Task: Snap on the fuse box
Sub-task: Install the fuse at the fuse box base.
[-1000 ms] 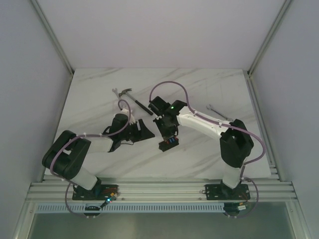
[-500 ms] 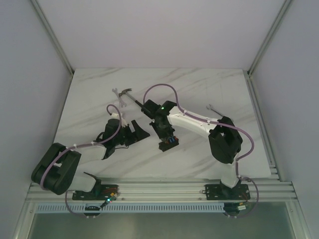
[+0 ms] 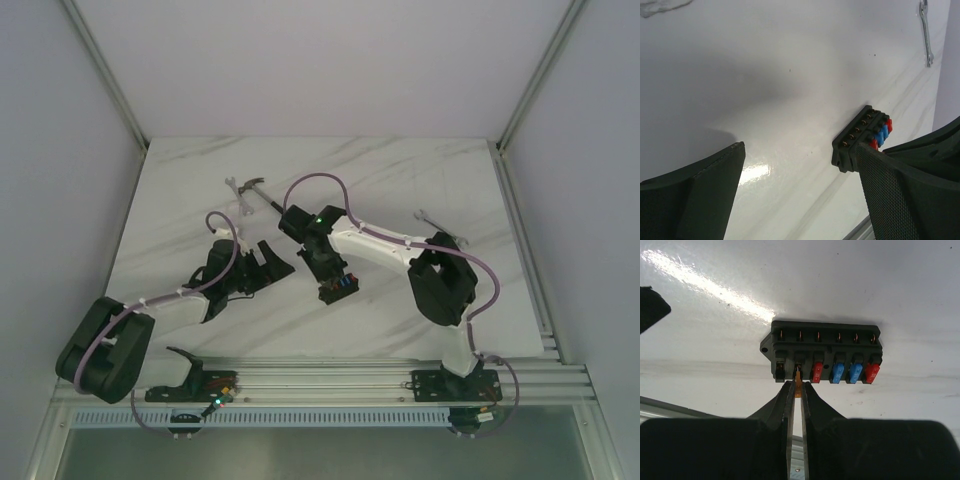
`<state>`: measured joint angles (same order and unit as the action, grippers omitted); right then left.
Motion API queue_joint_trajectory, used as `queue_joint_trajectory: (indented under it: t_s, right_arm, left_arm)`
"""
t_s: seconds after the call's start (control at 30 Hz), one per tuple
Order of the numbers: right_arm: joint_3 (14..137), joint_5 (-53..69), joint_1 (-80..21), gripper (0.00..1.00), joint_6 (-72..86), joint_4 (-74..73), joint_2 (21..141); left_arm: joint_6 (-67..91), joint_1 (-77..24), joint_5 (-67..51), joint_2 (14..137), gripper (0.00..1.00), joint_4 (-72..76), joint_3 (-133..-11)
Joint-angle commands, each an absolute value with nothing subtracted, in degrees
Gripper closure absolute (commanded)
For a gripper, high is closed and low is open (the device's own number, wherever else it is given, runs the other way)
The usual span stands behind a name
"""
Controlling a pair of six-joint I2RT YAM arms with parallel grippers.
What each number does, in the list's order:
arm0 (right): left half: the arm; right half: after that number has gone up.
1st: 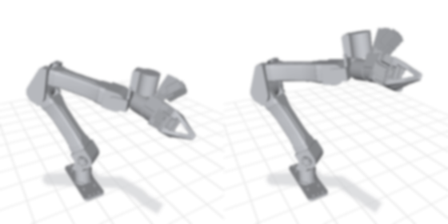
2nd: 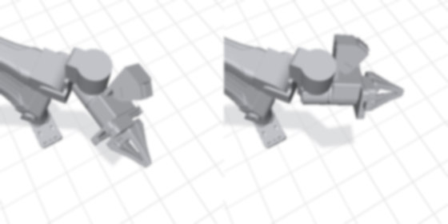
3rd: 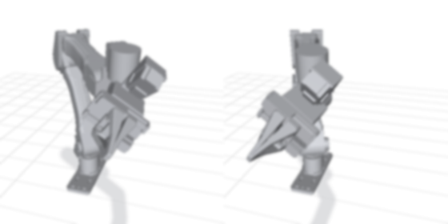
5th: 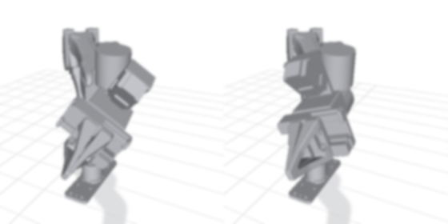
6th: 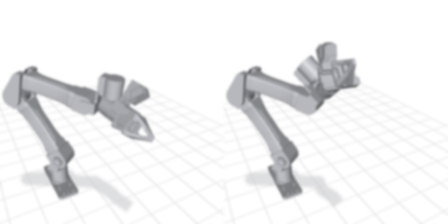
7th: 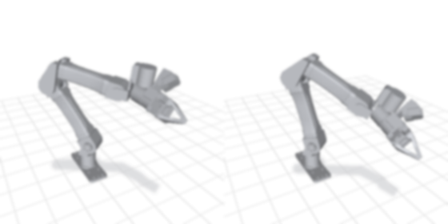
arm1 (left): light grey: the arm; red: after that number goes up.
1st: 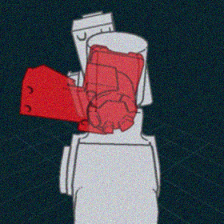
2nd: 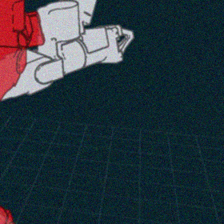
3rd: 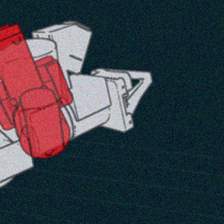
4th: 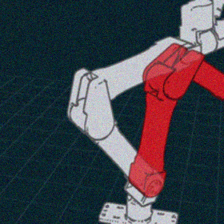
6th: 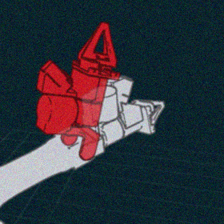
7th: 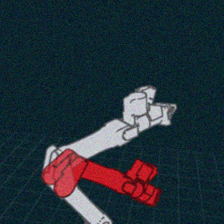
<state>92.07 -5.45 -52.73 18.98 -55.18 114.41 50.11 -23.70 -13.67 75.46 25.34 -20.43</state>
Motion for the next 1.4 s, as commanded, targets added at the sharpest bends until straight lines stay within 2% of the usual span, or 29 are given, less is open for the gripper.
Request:
queue_joint_trajectory:
  t_s: [0.0,1.2,1.37]
  right_arm:
    - [93.2,-6.9,-53.3,1.0,18.4,-56.7,115.7]
    - [89.4,-7.3,-53.7,1.0,19.4,-55.0,118.9]
    - [86.9,-7.1,-53.8,1.0,19.4,-53.7,119.5]
  left_arm:
    - [49.7,-23.3,-11.3,73.6,0.0,22.9,-19.9]
    - [50.3,-23.1,-13.6,74.0,0.0,22.8,-20.5]
    - [50.7,-23.5,-15.3,74.1,0.03,22.8,-20.6]
